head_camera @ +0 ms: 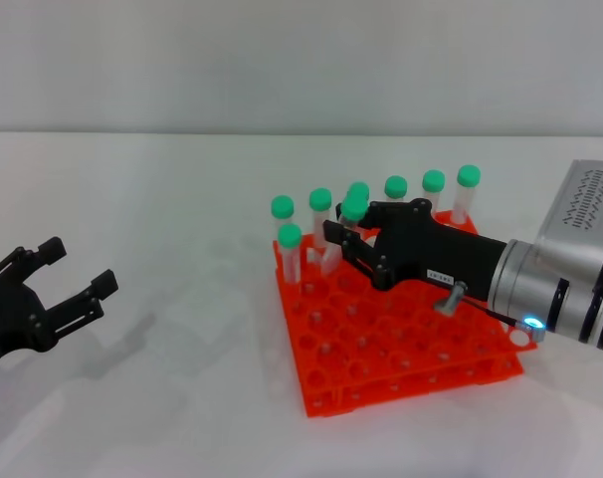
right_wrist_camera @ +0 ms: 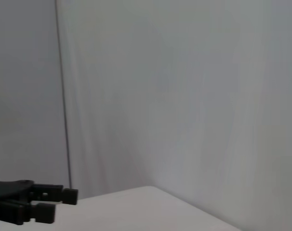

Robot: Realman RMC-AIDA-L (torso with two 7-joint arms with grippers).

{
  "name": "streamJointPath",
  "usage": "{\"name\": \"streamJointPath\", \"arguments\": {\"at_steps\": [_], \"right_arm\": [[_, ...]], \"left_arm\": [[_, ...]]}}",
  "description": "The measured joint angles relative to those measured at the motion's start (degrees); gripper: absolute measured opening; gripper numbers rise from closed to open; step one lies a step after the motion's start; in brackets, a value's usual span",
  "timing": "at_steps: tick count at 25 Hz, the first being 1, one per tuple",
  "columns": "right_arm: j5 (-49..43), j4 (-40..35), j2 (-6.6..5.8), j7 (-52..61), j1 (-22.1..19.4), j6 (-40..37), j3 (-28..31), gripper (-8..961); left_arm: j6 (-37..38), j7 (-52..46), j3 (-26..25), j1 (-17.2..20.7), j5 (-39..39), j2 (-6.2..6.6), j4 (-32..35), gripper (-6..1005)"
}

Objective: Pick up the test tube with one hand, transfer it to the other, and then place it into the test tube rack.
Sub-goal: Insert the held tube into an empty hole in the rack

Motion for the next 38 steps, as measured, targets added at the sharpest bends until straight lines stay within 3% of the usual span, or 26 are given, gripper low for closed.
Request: {"name": "streamJointPath", "arguments": {"at_steps": [21, 32, 38], "right_arm": [[-0.03, 0.02, 0.0, -2.02, 3.04, 1.25, -4.06, 315], [0.16, -1.45, -0.12, -3.59, 2.47, 0.69, -4.11, 731], [-0.13, -6.77, -1.22, -3.81, -1.92, -0.97, -0.94, 797]], "left_arm": [[0.01, 0.0, 0.0, -0.11, 0.19, 0.0, 0.56, 893], [0.01, 0.0, 0.0, 0.02, 0.1, 0.0, 0.88, 893], [-0.08, 0.36, 0.0, 1.56, -2.93, 0.01, 0.81, 893]]}}
